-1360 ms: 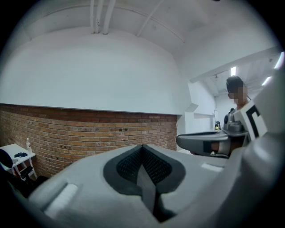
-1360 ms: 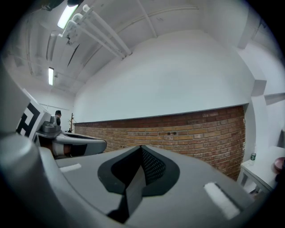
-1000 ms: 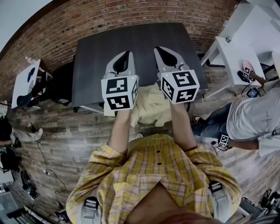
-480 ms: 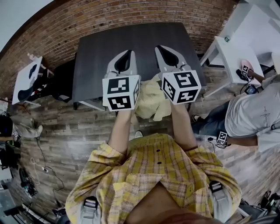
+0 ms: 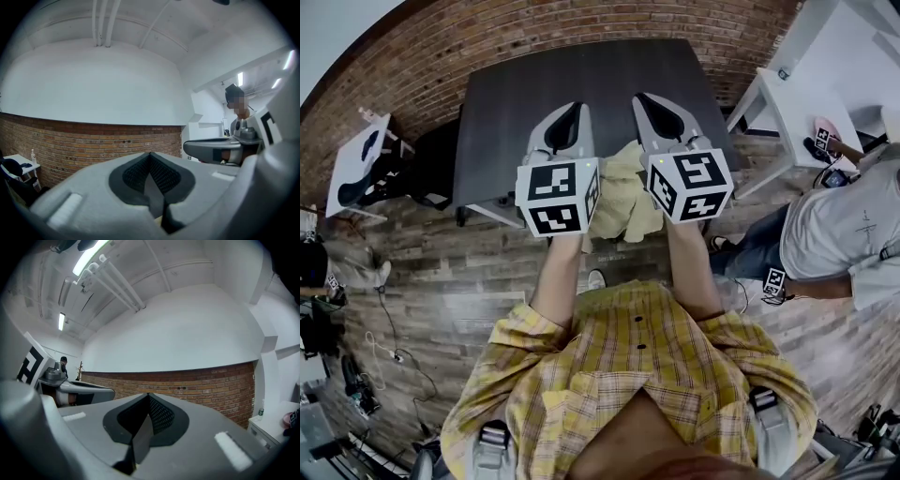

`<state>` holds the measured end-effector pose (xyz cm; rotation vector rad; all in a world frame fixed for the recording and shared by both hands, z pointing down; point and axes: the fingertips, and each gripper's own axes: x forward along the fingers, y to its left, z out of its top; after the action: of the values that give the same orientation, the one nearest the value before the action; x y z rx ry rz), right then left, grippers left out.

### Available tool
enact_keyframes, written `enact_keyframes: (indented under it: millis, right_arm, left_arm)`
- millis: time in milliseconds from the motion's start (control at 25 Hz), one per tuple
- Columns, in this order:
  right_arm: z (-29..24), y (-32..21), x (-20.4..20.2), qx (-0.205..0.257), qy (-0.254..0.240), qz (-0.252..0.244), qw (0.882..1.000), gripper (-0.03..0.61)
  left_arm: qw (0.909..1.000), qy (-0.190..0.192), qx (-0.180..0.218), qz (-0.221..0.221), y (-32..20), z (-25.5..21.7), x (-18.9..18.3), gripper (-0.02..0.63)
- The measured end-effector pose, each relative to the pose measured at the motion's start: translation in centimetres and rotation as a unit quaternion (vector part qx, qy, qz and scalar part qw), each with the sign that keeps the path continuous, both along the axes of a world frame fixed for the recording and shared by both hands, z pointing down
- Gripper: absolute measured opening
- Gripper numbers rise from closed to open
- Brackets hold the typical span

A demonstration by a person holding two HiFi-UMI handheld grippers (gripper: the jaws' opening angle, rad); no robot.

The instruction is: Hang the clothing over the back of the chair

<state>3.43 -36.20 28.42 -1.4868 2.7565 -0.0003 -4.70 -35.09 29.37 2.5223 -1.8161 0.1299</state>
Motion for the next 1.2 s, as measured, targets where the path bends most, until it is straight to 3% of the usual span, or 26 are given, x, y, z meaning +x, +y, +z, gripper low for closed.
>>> enact_keyframes:
  millis: [1200]
  right_arm:
    - [4.7, 6.6, 2.9, -0.014, -0.011, 0.009, 1.0, 0.006]
  left_arm:
    - [0.9999, -0.001, -0.008, 0.008, 7.5, 4.4, 2.5, 0.003]
